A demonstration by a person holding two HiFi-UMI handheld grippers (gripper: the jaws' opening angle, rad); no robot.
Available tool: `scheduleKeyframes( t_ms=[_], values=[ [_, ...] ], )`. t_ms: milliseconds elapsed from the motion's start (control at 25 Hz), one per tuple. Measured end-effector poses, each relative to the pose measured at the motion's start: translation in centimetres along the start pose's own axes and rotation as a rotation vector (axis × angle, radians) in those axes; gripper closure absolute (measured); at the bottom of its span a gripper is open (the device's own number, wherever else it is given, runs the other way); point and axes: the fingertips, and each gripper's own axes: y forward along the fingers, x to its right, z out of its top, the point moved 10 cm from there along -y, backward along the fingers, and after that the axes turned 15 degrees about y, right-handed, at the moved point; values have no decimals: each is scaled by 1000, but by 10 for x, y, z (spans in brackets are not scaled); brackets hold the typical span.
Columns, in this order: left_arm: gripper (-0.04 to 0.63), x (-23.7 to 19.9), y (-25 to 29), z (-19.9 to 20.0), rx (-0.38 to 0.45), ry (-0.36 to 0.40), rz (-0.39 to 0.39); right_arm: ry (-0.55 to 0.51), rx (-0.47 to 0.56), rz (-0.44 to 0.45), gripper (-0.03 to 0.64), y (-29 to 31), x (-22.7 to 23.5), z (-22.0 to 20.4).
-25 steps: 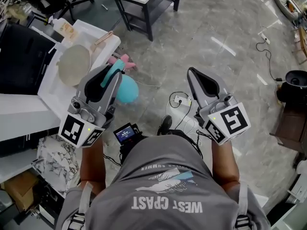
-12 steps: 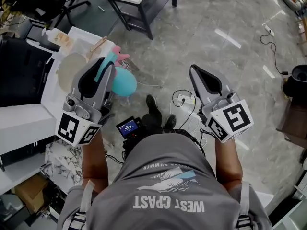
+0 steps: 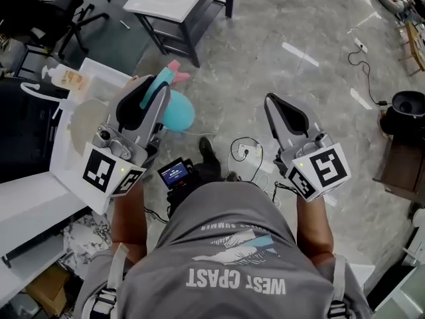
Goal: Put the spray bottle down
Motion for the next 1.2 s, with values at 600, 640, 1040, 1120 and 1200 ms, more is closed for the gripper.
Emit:
scheduleKeyframes(
  t_ms=[600,640,1040,1120,1200],
  values=[
    [526,-109,46,-50,36,-39,-74,-15,14,-41,615,126,6,39],
    [526,-111,47,-50,38,-39,-75,-17,16,-39,615,129,5,42],
    [526,-132,57,-59,44,-49,-31,-66,4,-6,615,158,16,65],
    [526,-130,65,-59,32,-38,-23,-70,6,8,615,163,30,70],
    [526,-130,75,-60,16,-25,-3,-64,4,30,615,170,46,74]
  ],
)
